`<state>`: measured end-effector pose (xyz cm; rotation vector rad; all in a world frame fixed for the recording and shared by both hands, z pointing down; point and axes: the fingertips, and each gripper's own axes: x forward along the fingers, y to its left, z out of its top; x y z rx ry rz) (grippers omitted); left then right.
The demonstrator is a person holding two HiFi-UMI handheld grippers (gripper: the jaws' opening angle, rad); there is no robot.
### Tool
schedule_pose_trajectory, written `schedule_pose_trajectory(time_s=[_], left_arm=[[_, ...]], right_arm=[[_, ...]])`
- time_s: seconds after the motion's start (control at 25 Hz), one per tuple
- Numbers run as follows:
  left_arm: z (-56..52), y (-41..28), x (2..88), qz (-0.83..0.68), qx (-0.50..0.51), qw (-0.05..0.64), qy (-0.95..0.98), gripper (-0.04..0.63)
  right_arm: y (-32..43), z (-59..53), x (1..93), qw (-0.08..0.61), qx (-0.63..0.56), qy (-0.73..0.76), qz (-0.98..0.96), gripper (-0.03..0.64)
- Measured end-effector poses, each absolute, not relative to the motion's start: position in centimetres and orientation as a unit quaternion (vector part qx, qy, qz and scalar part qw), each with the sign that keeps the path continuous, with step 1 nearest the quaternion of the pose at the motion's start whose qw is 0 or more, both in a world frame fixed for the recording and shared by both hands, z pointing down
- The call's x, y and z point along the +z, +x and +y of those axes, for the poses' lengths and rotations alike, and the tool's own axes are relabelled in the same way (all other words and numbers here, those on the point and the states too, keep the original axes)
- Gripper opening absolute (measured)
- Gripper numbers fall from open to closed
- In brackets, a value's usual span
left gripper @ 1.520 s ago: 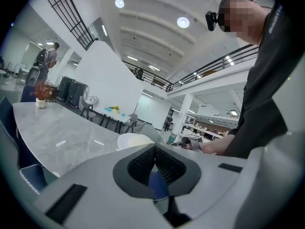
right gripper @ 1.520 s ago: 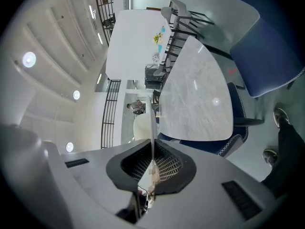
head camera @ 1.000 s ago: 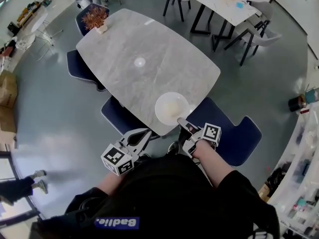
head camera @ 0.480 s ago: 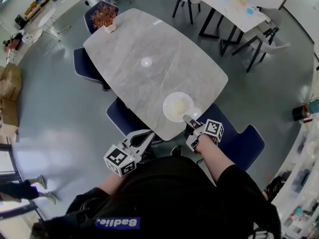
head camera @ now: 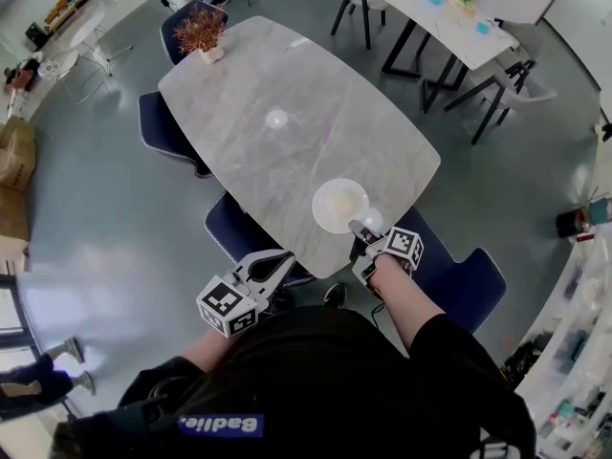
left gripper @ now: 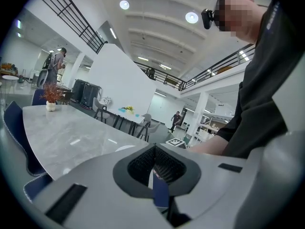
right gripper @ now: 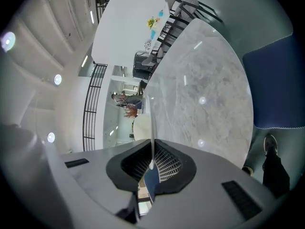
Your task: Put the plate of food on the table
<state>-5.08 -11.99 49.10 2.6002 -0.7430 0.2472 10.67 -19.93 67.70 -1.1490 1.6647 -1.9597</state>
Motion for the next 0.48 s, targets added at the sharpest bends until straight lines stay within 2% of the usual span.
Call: schedule_pose_trajectory(time_s=[0.48], left_arm=[[-13.6, -7.9, 50.6, -0.285, 0.105, 0.233, 0.924, 0.008]], right_arm=[[8.2, -24.3, 71.9, 0.141, -0.7, -0.416, 0.563, 0.02]])
